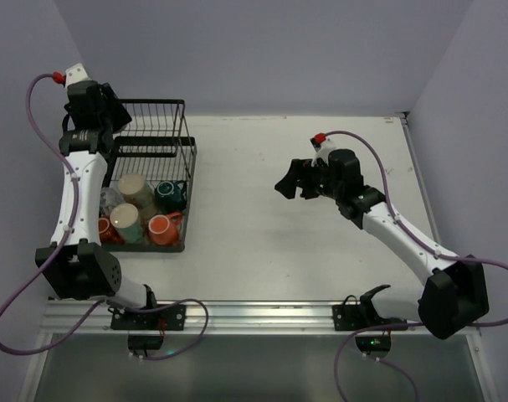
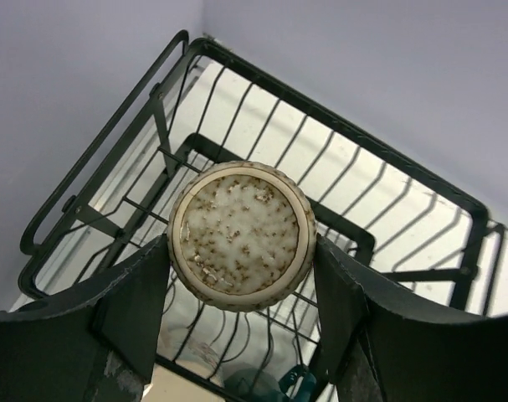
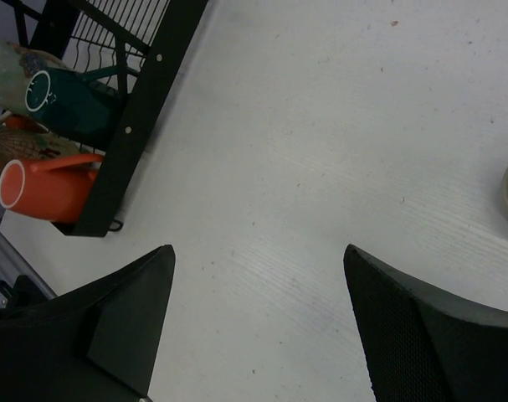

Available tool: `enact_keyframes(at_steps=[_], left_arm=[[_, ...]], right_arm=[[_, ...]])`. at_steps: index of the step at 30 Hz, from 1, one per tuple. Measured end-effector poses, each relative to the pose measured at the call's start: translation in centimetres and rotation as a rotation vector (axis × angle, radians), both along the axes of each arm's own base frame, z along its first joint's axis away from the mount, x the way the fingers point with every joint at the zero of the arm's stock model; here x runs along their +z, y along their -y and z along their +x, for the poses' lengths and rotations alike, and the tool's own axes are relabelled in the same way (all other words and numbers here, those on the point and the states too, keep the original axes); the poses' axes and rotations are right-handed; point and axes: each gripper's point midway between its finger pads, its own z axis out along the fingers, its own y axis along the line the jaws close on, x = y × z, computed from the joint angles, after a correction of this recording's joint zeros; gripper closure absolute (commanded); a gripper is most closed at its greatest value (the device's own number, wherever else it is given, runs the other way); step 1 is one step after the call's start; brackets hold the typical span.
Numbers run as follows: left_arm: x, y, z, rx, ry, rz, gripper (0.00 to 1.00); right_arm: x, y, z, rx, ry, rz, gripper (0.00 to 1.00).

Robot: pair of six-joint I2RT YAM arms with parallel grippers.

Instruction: Unload the cups from the dish rack

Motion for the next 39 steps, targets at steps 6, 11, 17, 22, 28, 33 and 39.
enact_keyframes(at_steps=[6,11,17,22,28,33,39], left_arm=[[3.1,3.5,-2.4,-0.117,0.125,-0.084,0.76],[5.2,10.9,-4.6,-0.335,0.226,-0.164,0.76],[4.1,21.0,-9.0,-0.684,0.318,-0.377,0.78],[1.6,25.4,-12.5,-0.846,0.347,-0.557,0.78],[-0.1,30.8,-17.0,-1.066,0.369,-0.718,0.78],[-0.1,33.2,-19.4,-1.189,0.42,-0.75,0.78],[0.1,34.7,-21.2,-1.273,0.471,-0.76,0.79]], right_arm=[[0.8,-0.3,-0.8,0.012,0.037,0.058,0.17],[3.4,-1.1,-2.6,0.066,0.104,0.189,0.18],[8.0,-1.8,-4.3,0.088,0.146,0.378,0.3],[10.4,-2.4,-5.8,0.101,0.158,0.517,0.43],[12.7,-4.1,-7.8,0.201,0.131,0.643,0.25],[13.9,-5.3,-8.9,0.259,0.08,0.742,0.21],[13.9,-6.8,-10.1,0.306,-0.003,0.799,0.3]])
